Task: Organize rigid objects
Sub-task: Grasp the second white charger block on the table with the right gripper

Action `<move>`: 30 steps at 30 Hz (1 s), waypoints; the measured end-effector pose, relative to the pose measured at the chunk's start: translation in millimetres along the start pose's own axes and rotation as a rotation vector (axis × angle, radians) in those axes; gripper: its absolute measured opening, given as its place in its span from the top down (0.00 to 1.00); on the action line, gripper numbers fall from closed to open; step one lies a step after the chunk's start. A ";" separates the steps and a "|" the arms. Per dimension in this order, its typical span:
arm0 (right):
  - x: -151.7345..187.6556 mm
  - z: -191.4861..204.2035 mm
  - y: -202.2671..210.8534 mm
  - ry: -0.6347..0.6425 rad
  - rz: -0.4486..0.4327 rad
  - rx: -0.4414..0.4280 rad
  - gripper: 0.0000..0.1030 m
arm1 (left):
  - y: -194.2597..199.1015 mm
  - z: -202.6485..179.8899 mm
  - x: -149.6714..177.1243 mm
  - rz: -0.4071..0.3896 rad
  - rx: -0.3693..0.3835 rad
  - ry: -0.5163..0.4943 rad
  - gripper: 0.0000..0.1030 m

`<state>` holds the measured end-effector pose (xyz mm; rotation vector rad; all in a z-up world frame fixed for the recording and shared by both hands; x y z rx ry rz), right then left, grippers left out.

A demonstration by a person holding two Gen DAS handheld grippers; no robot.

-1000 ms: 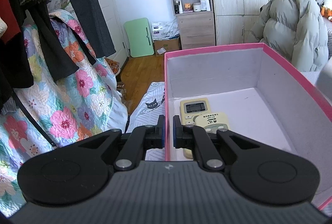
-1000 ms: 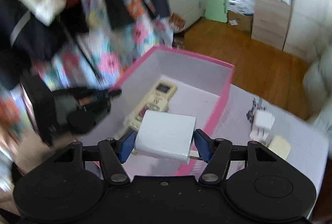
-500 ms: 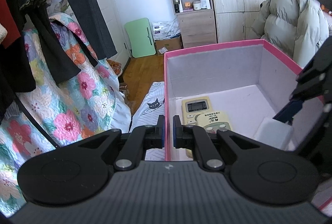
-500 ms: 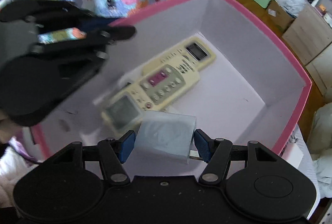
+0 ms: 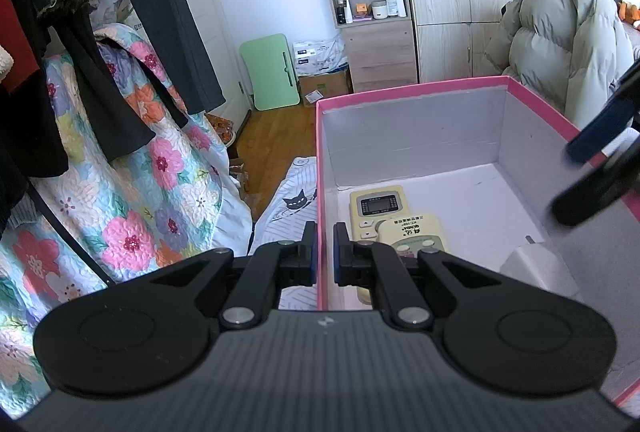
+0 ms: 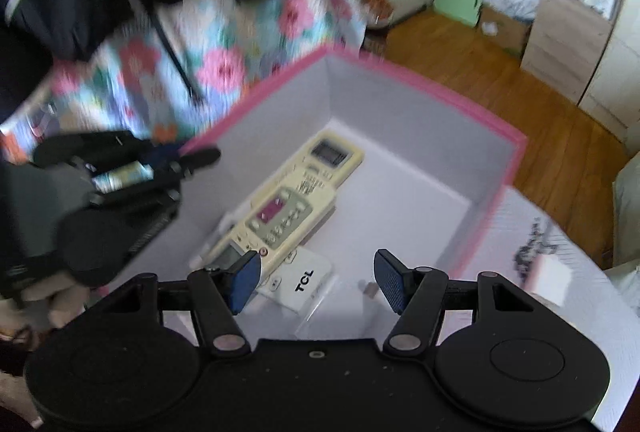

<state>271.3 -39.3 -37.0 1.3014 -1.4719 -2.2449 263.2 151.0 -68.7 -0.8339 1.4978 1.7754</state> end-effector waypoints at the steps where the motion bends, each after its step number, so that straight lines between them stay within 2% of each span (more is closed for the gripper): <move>1: 2.6 -2.7 15.7 -0.010 -0.047 0.000 0.34 | 0.0 0.0 0.0 0.000 0.002 0.003 0.95; 4: 9.3 -10.0 40.8 -0.019 -0.114 0.037 0.33 | 0.1 0.3 -0.1 -0.001 0.006 0.010 0.95; 7: 35.5 -9.3 55.7 0.123 -0.018 0.162 0.33 | 0.1 0.9 -0.2 -0.001 0.005 0.007 0.95; 8: 42.8 -12.1 61.5 0.111 -0.012 0.181 0.33 | 0.0 0.6 -0.2 -0.001 0.007 0.008 0.95; 11: 63.8 -26.5 75.3 -0.001 0.012 0.150 0.33 | -0.1 0.2 -0.1 -0.001 0.006 0.010 0.95; 14: 93.2 -49.0 86.1 -0.108 0.027 0.165 0.33 | -0.7 0.4 0.2 0.003 0.001 0.012 0.95; 19: 147.2 -83.0 87.3 -0.270 0.062 0.188 0.33 | -0.8 -0.9 0.4 0.004 0.006 0.009 0.95; 25: 186.1 -99.5 70.0 -0.299 0.119 0.231 0.33 | -1.8 -2.6 -0.6 0.004 0.004 0.008 0.95; 28: 189.8 -102.6 58.9 -0.286 0.133 0.225 0.33 | -1.9 -3.4 -0.8 0.004 0.007 0.010 0.95; 30: 192.3 -106.0 51.1 -0.272 0.143 0.251 0.33 | -1.8 -2.7 -0.7 0.004 0.006 0.009 0.95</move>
Point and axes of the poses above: each gripper's, at about its wrist camera, not at the fingertips, and y roughly against the way its jaws point, z to its left, x to its underside, the point moved 8 cm from there along -y, roughly the way its jaws point, and after that the axes turned 4 degrees about y, right-handed, at the moved point
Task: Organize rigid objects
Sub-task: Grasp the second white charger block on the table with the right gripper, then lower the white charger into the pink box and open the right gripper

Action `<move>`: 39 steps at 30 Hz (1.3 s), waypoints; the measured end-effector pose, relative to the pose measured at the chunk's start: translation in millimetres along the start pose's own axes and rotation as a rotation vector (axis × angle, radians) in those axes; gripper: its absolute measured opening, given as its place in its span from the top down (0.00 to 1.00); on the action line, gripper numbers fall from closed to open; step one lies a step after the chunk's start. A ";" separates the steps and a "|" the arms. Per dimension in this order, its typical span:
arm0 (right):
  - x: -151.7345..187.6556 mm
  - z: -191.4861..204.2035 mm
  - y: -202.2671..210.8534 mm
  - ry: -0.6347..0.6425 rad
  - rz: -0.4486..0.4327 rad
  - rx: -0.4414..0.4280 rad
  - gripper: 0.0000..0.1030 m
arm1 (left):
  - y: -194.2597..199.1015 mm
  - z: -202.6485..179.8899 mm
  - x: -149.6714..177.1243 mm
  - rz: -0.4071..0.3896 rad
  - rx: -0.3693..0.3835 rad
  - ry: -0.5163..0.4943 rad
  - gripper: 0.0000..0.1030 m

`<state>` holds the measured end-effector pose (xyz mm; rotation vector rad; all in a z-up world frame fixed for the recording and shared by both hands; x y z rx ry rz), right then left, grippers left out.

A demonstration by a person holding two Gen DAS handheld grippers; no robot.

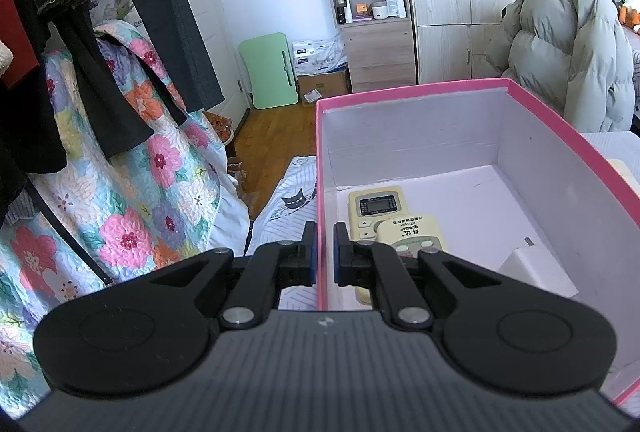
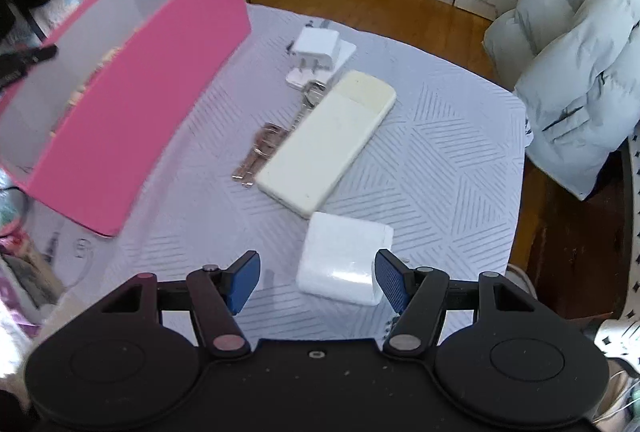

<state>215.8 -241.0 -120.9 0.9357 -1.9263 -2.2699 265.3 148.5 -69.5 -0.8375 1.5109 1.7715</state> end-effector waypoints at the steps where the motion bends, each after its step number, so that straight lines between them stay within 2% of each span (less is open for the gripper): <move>1: 0.0 -1.7 -6.9 0.013 0.006 0.029 0.33 | -0.2 -0.4 -0.3 0.000 0.000 -0.001 0.95; 3: -0.8 -4.4 -17.1 0.035 0.016 0.085 0.30 | -0.1 -0.3 -0.1 0.000 0.000 0.000 0.95; 5: -0.3 -7.1 -30.1 0.048 0.024 0.099 0.27 | -0.1 -0.4 0.0 0.000 0.000 0.000 0.95; 9: -0.1 -7.3 -40.3 0.044 0.011 0.100 0.34 | 0.1 -1.0 0.2 0.000 0.003 -0.001 0.95; 15: -4.0 4.0 -28.4 0.102 -0.042 0.158 0.35 | -0.3 0.0 -0.1 -0.001 0.005 0.003 0.95; 20: -16.9 16.1 -4.8 0.115 -0.106 0.156 0.35 | -0.7 0.6 -0.4 -0.001 0.006 0.007 0.95; 23: -29.4 29.9 15.9 0.128 -0.149 0.099 0.35 | -1.2 1.5 -0.3 -0.001 0.007 0.009 0.95; 28: -62.1 64.4 63.1 0.136 -0.257 -0.063 0.35 | -0.9 1.4 0.0 -0.001 0.007 0.007 0.95; 30: -75.1 82.0 76.4 0.157 -0.275 -0.113 0.35 | -0.8 1.4 0.0 -0.001 0.007 0.006 0.95; 33: -96.9 120.5 86.1 0.260 -0.260 -0.194 0.35 | -0.7 2.0 0.2 -0.002 0.011 0.014 0.95; 37: -110.0 180.9 72.9 0.460 -0.187 -0.208 0.35 | -0.8 2.9 0.6 -0.003 0.014 0.013 0.95; 39: -116.7 200.1 60.1 0.483 -0.145 -0.246 0.35 | -0.4 3.6 0.6 -0.010 0.010 0.007 0.95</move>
Point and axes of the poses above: each gripper's, at about its wrist camera, not at the fingertips, and y roughly against the way its jaws point, z to its left, x to its underside, the point moved 8 cm from there along -y, roughly the way its jaws point, and after that the axes turned 4 degrees about y, right-handed, at the moved point
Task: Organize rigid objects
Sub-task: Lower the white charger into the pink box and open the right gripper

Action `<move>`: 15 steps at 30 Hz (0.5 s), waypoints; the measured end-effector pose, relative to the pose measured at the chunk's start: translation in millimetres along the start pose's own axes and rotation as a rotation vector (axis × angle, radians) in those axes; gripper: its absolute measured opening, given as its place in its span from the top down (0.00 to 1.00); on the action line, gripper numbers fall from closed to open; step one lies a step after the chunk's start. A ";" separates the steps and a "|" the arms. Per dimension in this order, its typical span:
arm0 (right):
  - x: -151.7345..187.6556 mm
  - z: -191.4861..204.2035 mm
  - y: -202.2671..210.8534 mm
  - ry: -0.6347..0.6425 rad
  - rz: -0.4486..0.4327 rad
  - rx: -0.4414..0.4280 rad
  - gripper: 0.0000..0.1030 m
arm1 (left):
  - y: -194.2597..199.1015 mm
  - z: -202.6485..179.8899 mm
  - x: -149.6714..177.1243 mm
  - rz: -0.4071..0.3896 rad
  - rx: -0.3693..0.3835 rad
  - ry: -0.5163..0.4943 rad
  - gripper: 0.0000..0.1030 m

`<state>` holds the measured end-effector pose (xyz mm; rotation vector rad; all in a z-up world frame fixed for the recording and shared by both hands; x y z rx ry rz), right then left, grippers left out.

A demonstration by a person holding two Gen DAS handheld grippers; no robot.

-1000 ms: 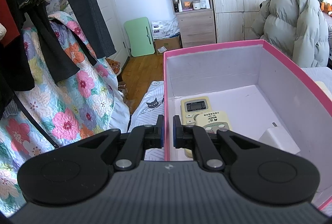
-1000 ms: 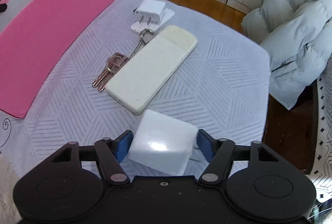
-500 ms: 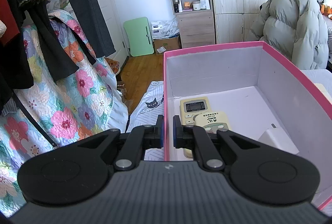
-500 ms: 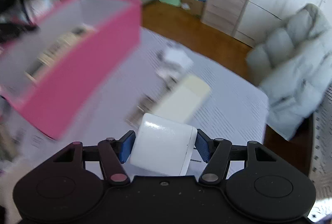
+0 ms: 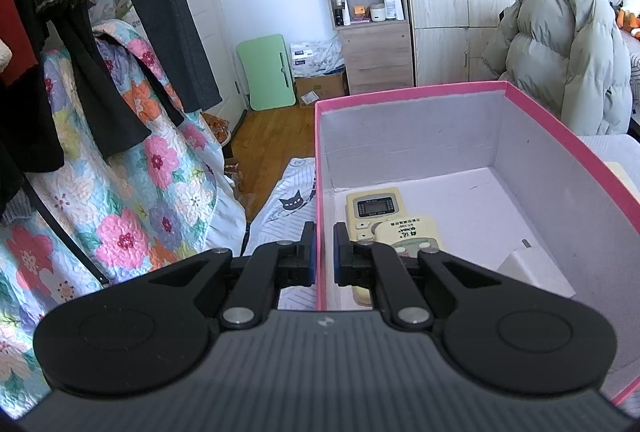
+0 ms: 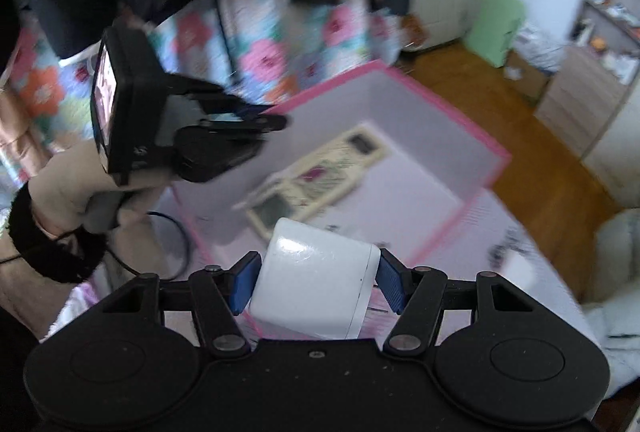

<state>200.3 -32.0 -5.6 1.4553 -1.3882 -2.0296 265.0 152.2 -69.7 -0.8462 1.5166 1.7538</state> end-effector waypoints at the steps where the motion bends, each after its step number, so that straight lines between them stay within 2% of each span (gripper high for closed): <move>1: -5.5 3.6 -12.6 -0.008 0.025 -0.033 0.35 | 0.0 0.6 0.0 -0.001 0.000 0.002 0.95; 5: -10.4 11.2 -54.3 -0.038 0.097 -0.119 0.35 | -0.3 0.5 0.6 -0.001 -0.001 -0.004 0.95; 11: 1.1 2.3 -98.5 -0.170 0.187 -0.132 0.35 | 1.4 -3.9 1.0 -0.012 -0.018 -0.036 0.95; 15: -0.5 10.9 -113.2 -0.192 0.223 -0.143 0.35 | 1.7 -1.0 1.2 -0.014 -0.005 -0.015 0.95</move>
Point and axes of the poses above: each gripper's, at about its wrist camera, not at the fingertips, and y roughly against the way its jaws point, z to its left, x to its underside, the point moved 8 cm from there along -y, roughly the way its jaws point, and after that the axes turned 4 degrees about y, right-handed, at the moved point
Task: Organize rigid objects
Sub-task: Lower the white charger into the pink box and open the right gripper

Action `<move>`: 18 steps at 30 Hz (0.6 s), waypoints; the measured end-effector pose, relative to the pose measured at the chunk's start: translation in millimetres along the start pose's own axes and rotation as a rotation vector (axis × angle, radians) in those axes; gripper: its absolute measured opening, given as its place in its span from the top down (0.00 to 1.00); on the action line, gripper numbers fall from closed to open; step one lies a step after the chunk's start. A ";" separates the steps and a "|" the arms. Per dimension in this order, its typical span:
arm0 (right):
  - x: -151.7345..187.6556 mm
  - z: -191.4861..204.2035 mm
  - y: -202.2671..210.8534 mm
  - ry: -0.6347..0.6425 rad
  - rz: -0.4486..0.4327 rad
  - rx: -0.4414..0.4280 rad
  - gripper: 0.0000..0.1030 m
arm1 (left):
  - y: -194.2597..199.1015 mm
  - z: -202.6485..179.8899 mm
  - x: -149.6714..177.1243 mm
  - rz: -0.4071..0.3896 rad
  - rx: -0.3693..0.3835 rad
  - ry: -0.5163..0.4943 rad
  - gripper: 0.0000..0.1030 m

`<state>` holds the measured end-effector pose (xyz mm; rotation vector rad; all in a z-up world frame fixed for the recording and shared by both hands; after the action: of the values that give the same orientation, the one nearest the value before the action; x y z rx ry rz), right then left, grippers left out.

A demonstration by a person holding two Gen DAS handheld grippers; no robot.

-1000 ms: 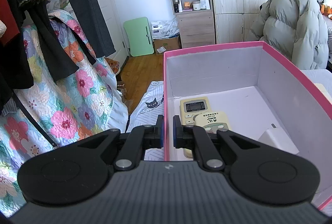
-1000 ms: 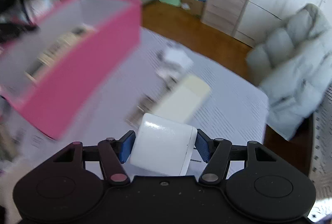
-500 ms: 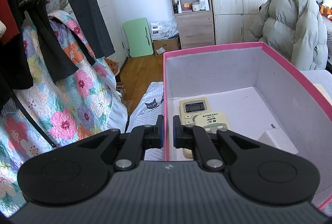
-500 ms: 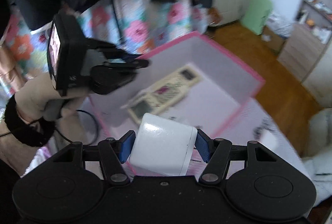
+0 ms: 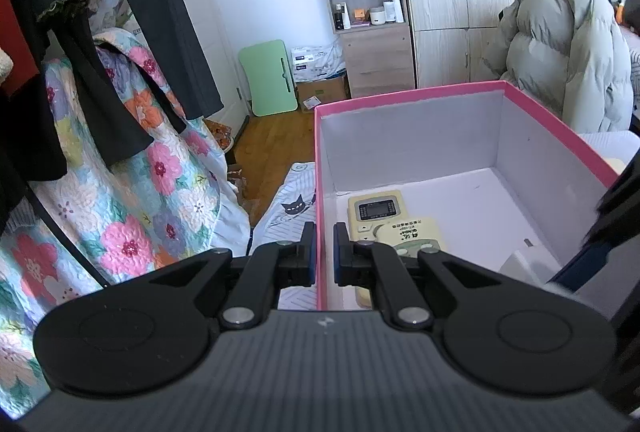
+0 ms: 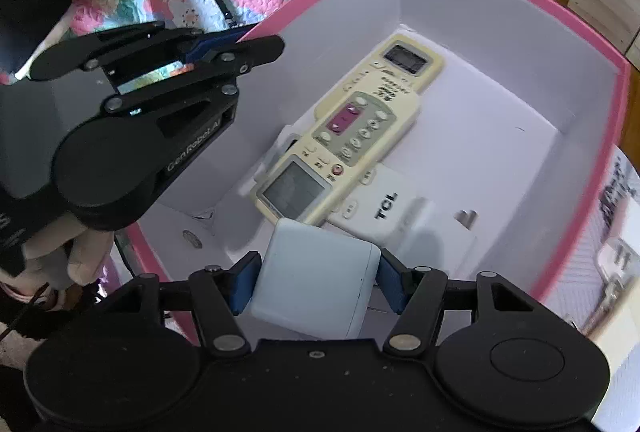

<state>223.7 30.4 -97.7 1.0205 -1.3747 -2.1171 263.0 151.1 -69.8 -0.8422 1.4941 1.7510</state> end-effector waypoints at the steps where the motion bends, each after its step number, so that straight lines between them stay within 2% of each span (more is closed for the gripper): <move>1: -2.4 -1.7 -2.9 -0.001 0.003 0.009 0.35 | -0.2 0.4 0.0 0.000 0.002 0.003 0.95; 6: -10.5 -8.6 5.6 -0.010 -0.052 0.042 0.35 | -0.3 1.5 0.1 -0.001 0.008 0.012 0.95; 12: -8.4 -26.2 68.5 -0.050 -0.206 0.040 0.34 | 0.3 2.5 -0.5 -0.003 0.013 0.020 0.95; 18: 12.2 -69.0 128.6 -0.082 -0.393 0.189 0.30 | 0.7 2.9 -0.9 -0.002 0.011 0.017 0.95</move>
<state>262.5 -73.8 -2.6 1.3902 -1.5390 -2.3597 262.8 153.8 -68.3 -0.8555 1.5117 1.7368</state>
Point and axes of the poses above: each gripper's, at about its wrist camera, not at the fingertips, and y roughly against the way its jaws point, z to its left, x to its underside, the point moved 8 cm from there along -y, roughly the way its jaws point, and after that the axes turned 4 degrees about y, right-handed, at the moved point
